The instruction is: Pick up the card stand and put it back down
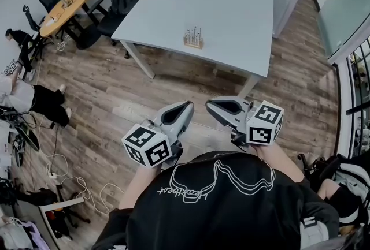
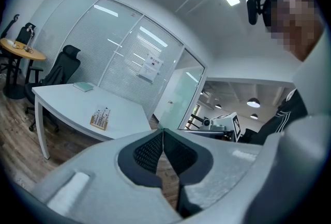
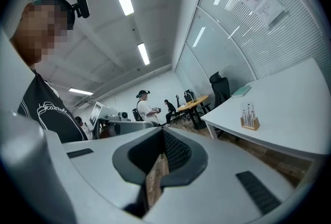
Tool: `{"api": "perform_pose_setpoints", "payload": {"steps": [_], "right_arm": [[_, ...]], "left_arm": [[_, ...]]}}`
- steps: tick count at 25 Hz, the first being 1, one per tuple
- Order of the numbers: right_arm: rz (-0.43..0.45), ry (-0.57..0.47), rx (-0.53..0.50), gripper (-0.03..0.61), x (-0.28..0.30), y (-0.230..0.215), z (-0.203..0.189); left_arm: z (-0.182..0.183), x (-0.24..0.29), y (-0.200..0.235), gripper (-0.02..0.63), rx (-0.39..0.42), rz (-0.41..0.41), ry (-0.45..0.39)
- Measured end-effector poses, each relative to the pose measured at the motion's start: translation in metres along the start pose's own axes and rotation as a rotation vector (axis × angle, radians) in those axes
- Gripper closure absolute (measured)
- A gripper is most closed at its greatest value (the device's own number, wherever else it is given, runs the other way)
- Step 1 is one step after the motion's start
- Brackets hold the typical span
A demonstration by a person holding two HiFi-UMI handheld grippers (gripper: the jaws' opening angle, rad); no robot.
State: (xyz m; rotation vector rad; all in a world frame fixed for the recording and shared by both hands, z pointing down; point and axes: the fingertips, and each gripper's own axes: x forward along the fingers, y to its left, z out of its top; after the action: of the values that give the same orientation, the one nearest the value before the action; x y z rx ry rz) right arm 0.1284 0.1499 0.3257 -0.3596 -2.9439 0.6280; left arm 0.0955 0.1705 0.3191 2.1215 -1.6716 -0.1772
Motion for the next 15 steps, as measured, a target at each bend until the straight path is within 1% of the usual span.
{"api": "perform_pose_setpoints", "payload": {"steps": [7, 11, 15], "right_arm": [[0.008, 0.009, 0.002, 0.571, -0.007, -0.04, 0.019], [0.029, -0.012, -0.029, 0.571, -0.013, -0.05, 0.036], [0.026, -0.029, -0.04, 0.571, -0.013, -0.067, 0.049]], "left_arm": [[0.011, 0.044, 0.009, 0.598, -0.004, 0.018, 0.005], [0.022, 0.058, 0.004, 0.598, 0.027, 0.029, -0.006], [0.033, 0.068, 0.014, 0.598, 0.042, 0.049, -0.012]]}}
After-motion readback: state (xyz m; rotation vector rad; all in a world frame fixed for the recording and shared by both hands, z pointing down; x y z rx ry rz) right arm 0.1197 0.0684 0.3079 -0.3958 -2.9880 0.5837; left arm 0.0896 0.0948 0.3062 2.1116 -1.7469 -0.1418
